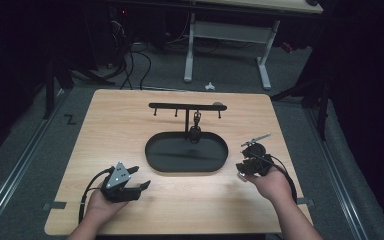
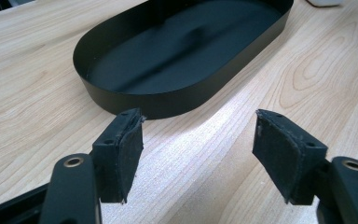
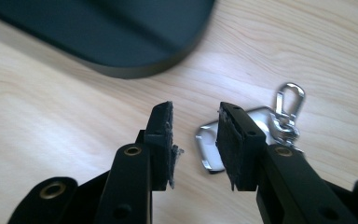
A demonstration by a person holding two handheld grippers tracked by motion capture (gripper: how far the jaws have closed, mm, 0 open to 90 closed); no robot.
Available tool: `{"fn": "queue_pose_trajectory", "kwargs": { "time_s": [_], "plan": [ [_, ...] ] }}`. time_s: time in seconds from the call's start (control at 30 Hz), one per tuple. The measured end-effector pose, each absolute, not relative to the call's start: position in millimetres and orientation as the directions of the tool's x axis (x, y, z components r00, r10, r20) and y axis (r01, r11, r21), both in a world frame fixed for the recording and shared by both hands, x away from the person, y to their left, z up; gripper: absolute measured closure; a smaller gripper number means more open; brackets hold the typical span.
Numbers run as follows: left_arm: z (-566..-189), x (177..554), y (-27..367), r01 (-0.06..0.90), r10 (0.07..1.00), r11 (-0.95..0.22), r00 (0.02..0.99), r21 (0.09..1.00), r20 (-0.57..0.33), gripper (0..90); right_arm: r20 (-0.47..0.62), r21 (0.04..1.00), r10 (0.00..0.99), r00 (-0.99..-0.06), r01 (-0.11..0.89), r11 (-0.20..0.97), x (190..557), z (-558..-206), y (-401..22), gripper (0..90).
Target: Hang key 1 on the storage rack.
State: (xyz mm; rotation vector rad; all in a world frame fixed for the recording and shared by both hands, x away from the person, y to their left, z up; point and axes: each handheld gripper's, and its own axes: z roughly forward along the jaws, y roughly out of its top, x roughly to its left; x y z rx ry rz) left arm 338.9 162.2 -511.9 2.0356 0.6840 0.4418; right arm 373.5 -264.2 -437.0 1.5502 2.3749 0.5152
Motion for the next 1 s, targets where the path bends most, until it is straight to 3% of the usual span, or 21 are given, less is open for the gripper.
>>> {"fn": "queue_pose_trajectory", "kwargs": {
  "time_s": [0.33, 0.57, 0.83, 0.93, 1.0],
  "plan": [
    [-512.6, 339.0, 161.7, 0.293, 0.618, -0.437, 0.785, 0.850, 0.046, 33.6, -0.013, 0.411, 0.964, -0.265, 0.877, 0.247, 405.0, -458.3, -291.2, 73.1],
    [-513.2, 339.1, 162.7, 0.296, 0.616, -0.439, 0.786, 0.848, 0.044, 33.8, -0.034, 0.368, 0.984, -0.175, 0.913, 0.176, 431.1, -473.8, -304.9, 65.6],
    [-513.6, 339.3, 163.7, 0.298, 0.615, -0.443, 0.787, 0.846, 0.045, 34.0, -0.028, 0.333, 0.988, -0.149, 0.931, 0.150, 439.0, -484.5, -308.3, 61.8],
    [-513.7, 338.8, 163.1, 0.297, 0.611, -0.449, 0.790, 0.843, 0.047, 34.1, -0.023, 0.311, 0.988, -0.155, 0.938, 0.154, 439.1, -488.1, -307.0, 49.9],
    [-513.7, 338.7, 162.9, 0.297, 0.611, -0.448, 0.791, 0.843, 0.046, 34.1, -0.021, 0.305, 0.988, -0.153, 0.940, 0.152, 438.5, -488.1, -306.5, 47.6]
  ]
}}
